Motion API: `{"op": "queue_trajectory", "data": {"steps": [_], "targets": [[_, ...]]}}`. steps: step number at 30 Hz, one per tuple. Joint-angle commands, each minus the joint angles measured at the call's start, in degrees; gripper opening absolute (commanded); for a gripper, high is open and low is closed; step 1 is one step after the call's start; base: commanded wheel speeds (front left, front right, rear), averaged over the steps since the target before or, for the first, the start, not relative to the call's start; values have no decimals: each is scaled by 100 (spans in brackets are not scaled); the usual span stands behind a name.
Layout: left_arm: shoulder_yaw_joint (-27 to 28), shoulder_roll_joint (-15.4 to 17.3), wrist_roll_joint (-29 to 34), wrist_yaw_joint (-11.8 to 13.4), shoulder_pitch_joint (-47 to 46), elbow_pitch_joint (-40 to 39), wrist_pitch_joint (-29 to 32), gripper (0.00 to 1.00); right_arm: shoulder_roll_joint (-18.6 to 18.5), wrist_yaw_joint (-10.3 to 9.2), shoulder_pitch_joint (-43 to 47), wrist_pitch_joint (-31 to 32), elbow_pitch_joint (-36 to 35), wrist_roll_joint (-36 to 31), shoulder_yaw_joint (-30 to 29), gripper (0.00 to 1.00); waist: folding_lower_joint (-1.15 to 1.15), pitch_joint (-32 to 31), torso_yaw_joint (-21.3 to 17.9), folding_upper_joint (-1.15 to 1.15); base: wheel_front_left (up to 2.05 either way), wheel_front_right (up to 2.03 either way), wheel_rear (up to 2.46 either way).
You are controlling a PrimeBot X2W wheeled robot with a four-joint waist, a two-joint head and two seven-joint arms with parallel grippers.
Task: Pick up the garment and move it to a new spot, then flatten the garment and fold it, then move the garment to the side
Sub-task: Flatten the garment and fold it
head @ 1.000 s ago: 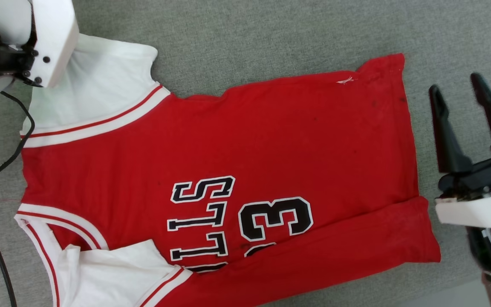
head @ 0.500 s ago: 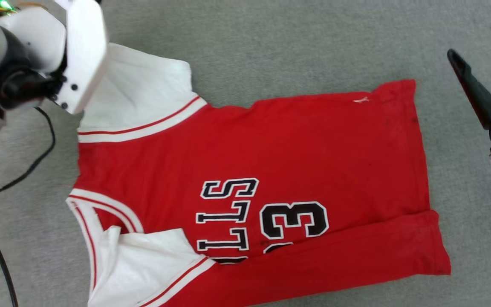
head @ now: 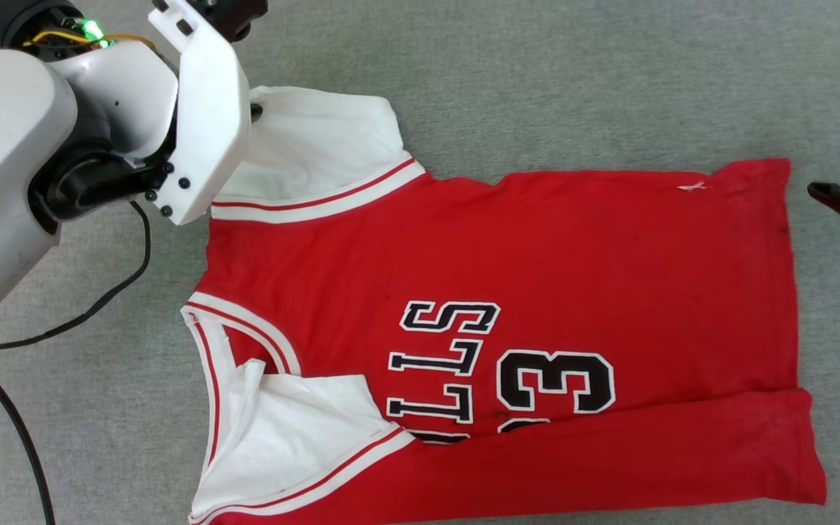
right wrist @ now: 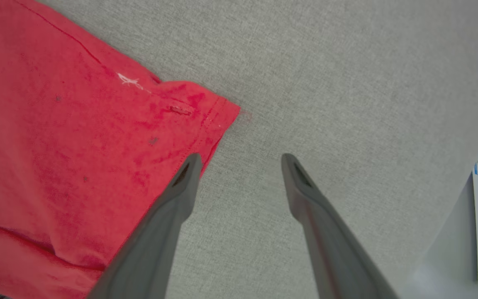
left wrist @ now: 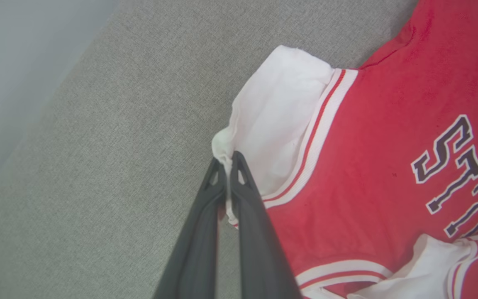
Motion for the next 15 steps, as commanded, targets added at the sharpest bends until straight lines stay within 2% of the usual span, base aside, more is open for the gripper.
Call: {"op": "queue_trajectory", "data": {"steps": [1,9,15], "targets": [[-16,-11,10,1,-53,-1,-49,0,90,-2,-87,122,136,74,63,100,0,83,89,0,0,0,0],[-113,12,-9,1,-133,38,-254,0,799,-2,-339,274,1192,216,158,100,0,304,198,0,0,0,0],[-182,-13,-24,1,-194,108,-365,0,1170,-2,-18,153,1721,137,659,100,0,404,227,0,0,0,0]]}}
